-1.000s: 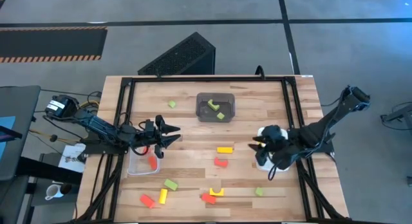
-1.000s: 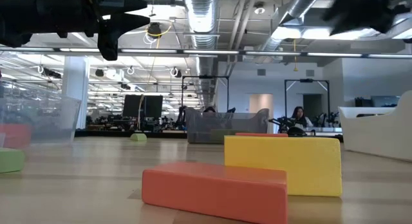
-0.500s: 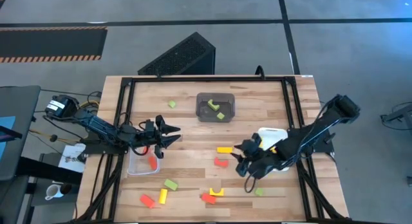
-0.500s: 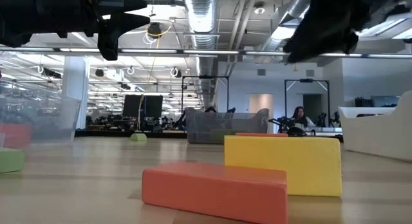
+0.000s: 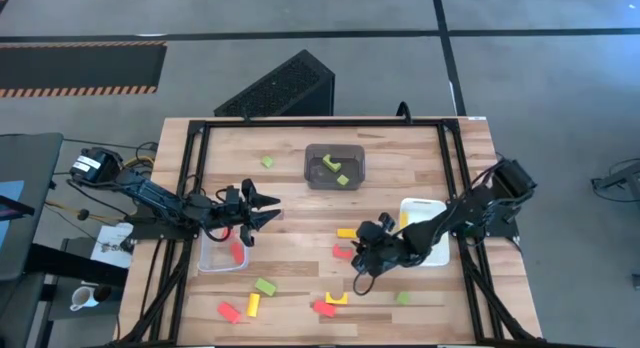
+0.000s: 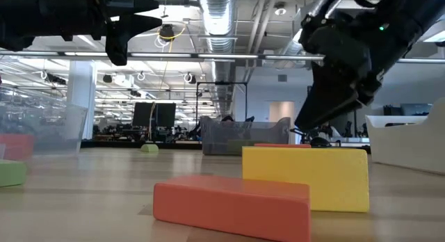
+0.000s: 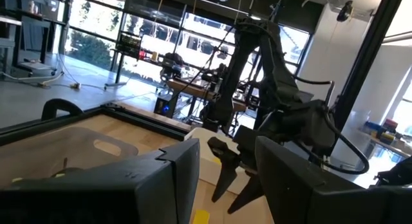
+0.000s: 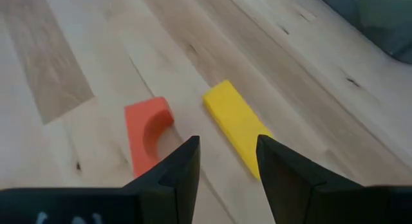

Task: Sort & place blocks by color
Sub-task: Put the green block into the black bin

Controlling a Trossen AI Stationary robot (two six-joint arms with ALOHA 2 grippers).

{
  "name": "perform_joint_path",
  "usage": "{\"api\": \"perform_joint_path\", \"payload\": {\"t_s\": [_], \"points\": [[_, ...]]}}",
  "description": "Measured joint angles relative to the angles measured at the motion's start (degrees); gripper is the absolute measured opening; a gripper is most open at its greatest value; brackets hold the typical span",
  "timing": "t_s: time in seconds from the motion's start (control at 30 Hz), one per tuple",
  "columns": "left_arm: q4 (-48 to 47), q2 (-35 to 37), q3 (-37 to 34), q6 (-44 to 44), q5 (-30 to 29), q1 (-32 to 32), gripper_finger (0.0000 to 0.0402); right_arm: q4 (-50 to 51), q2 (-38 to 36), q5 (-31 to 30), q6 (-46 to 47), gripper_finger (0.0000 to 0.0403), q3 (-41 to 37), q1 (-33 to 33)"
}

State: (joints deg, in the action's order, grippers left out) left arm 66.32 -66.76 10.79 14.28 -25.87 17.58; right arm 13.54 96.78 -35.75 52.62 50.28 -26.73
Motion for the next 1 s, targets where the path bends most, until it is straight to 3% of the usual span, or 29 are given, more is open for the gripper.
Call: {"api": "perform_joint_path", "payload": {"t_s": [1.0], "points": [[-1.2, 0.0, 0.0, 0.0, -0.3, 0.0, 0.0139, 0.5, 0.0, 1.4, -0.6, 0.0165, 0.0, 2.1]]}}
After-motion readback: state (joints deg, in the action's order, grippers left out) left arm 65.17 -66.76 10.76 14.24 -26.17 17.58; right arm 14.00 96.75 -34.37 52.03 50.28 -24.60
